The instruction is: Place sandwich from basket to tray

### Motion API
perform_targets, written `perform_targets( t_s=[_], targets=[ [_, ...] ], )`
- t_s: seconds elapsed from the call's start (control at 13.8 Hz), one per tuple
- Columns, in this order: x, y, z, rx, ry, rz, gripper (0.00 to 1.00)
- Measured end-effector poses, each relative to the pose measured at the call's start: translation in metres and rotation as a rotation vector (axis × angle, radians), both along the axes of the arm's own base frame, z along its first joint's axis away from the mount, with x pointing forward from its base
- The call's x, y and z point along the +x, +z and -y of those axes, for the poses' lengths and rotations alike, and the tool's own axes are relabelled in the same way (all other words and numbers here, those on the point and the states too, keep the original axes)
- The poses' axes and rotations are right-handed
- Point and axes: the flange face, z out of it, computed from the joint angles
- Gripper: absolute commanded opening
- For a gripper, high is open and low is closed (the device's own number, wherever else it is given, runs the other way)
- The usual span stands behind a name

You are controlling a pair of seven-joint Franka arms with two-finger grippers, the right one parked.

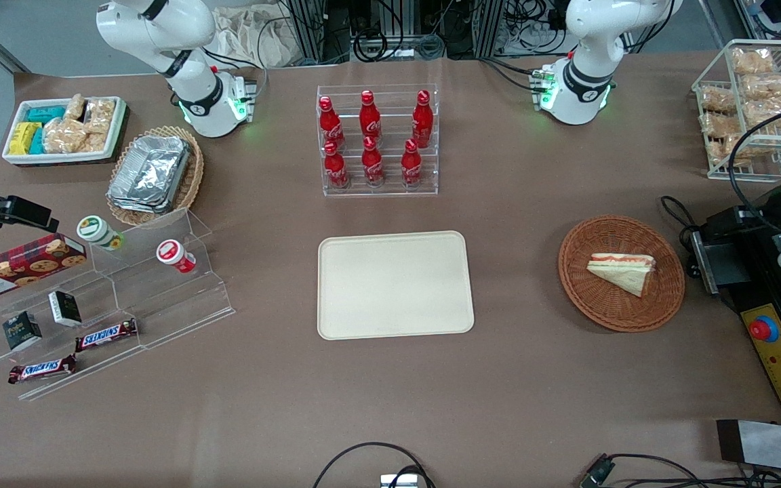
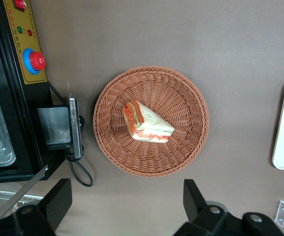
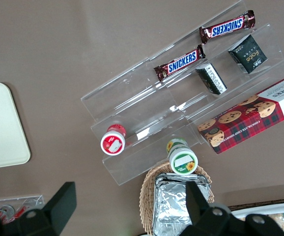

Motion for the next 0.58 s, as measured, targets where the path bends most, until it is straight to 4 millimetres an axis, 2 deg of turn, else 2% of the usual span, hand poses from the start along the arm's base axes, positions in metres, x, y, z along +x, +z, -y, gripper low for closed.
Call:
perform_targets(
  t_s=[0.44, 0.58],
  targets=[
    [0.000, -0.002, -0.001, 0.005, 0.047, -0.011, 1.00],
    [0.001, -0.012, -0.004, 0.007, 0.059, -0.038, 1.00]
  ],
)
